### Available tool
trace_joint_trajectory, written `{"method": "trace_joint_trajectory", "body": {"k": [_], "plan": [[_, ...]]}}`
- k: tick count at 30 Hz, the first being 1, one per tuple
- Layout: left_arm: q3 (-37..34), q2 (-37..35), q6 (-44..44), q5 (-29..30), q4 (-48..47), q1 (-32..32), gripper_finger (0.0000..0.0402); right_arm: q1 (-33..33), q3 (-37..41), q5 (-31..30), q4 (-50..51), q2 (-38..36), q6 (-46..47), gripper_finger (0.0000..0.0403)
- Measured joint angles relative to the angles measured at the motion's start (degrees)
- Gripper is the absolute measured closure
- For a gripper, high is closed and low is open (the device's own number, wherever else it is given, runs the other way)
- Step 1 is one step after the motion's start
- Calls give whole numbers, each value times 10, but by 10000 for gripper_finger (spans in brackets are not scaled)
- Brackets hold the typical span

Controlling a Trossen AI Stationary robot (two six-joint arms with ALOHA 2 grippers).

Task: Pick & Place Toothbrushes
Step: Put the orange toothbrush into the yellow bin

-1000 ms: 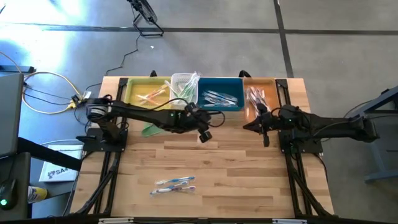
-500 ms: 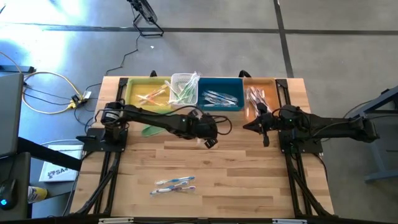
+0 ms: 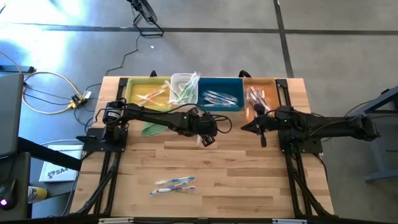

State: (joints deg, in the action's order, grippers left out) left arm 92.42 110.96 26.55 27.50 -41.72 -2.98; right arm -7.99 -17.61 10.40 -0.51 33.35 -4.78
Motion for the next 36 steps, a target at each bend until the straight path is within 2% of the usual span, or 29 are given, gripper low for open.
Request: {"method": "trace_joint_trajectory", "body": {"k": [2,5,13,19,25,36], "plan": [[0,0,-9,0,-3,0,397,0,0,0,2,9,0,398],[-3,0,34,0,1,0,375,0,0,0,1,20,0,398],[-22,0,129,1,-4,0,261,0,0,0,-2,34,0,398],[-40,0,142,1,-4,0,196,0,0,0,-2,34,0,398],[-62,0,143,2,8,0,185,0,0,0,-2,34,0,398],[-130,0,164,-1,125,0,185,0,0,0,-2,34,0,398]]}}
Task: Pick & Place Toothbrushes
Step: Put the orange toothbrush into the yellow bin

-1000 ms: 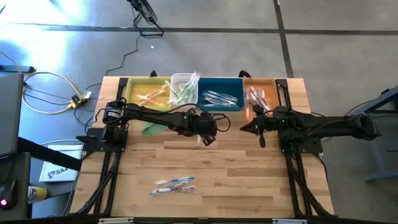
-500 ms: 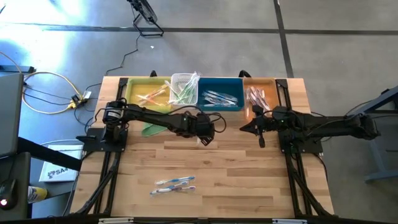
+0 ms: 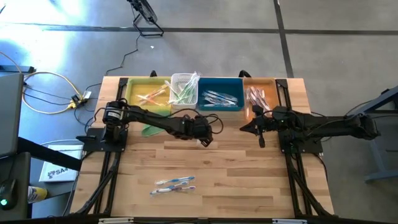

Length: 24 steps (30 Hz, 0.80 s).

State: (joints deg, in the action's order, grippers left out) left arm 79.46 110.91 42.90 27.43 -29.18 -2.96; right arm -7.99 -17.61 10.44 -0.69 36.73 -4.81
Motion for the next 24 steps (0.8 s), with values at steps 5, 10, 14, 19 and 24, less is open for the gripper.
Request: {"method": "trace_joint_trajectory", "body": {"k": [5,10,14,19,24], "plan": [[-27,0,40,-14,-3,0,185,0,0,0,0,0,0,398],[-56,0,71,-14,7,0,185,0,0,0,0,0,-10,398],[-82,0,83,-15,52,0,185,0,0,0,0,0,-11,398],[-105,0,84,-22,96,0,185,0,0,0,0,0,-11,398],[-108,13,84,-23,102,-1,185,0,0,0,0,0,-11,398]]}}
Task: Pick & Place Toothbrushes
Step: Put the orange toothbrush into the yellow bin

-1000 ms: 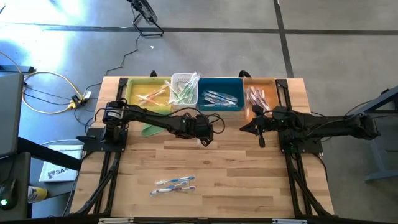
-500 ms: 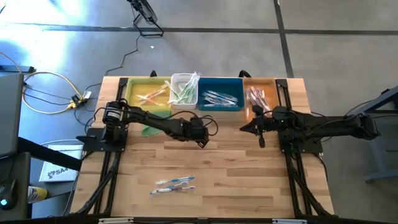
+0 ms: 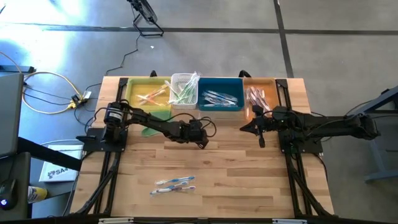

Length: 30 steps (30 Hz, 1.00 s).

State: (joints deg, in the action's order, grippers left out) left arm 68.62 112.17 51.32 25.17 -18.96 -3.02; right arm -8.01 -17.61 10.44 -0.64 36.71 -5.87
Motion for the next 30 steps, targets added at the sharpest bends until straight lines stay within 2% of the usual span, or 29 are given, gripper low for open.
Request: {"method": "trace_joint_trajectory", "body": {"k": [7,14,30], "plan": [[1,37,-2,-1,27,-1,185,0,0,0,1,0,0,398],[5,42,-2,-7,31,0,192,0,0,0,3,0,0,398],[51,47,-64,-28,18,1,336,0,0,0,2,0,0,398]]}}
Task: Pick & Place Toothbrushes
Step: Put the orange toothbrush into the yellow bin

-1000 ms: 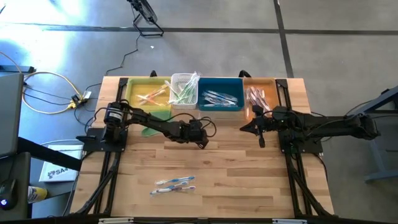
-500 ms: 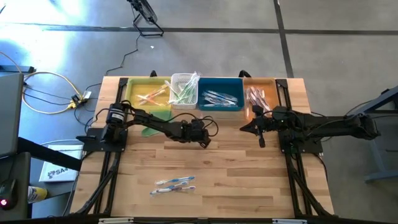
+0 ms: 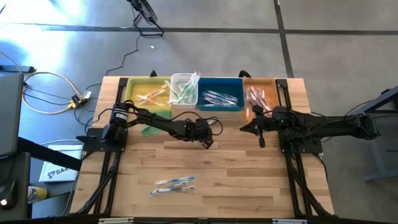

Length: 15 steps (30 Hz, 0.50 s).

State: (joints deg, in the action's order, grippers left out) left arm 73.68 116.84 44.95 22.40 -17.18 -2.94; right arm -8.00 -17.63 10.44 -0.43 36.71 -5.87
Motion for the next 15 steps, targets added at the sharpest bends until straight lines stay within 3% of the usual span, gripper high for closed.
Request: {"method": "trace_joint_trajectory", "body": {"k": [6,15], "plan": [[19,1,-46,-41,-4,1,382,0,0,0,1,0,0,398],[89,3,-145,-52,-86,-1,384,0,0,0,2,0,0,398]]}}
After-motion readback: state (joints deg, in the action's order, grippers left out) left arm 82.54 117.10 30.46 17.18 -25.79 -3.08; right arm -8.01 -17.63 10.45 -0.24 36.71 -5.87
